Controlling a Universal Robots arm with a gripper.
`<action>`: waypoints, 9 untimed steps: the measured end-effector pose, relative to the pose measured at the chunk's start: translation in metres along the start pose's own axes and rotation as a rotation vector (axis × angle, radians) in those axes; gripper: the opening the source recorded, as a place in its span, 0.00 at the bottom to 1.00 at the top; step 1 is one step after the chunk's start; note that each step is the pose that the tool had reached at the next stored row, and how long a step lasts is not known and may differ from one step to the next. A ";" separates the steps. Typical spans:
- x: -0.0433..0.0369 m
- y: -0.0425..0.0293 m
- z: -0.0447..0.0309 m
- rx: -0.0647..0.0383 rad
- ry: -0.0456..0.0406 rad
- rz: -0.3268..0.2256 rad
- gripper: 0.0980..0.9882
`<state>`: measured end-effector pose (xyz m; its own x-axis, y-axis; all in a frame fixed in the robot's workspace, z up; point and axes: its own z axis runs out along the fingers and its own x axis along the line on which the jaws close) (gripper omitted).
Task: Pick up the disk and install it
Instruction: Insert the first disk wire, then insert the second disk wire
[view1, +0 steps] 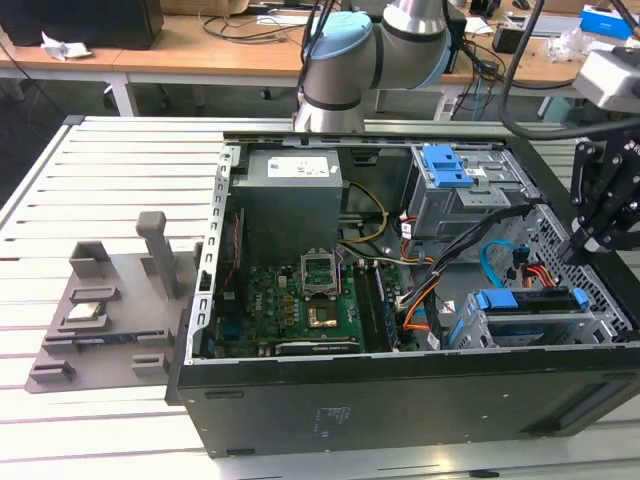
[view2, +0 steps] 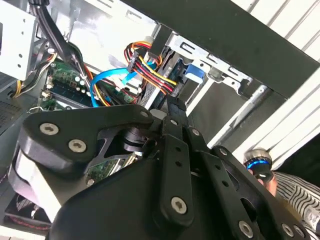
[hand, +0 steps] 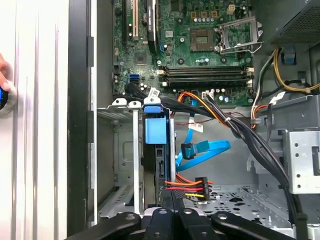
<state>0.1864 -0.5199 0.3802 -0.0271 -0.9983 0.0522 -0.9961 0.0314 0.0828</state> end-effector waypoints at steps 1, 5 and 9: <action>0.0001 0.0001 -0.0017 0.000 0.0000 0.000 0.01; 0.0001 0.0002 -0.0023 0.000 -0.0001 0.000 0.01; 0.0001 0.0002 -0.0025 0.000 0.0000 0.000 0.01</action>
<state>0.1865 -0.5199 0.3827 -0.0270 -0.9983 0.0522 -0.9961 0.0313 0.0827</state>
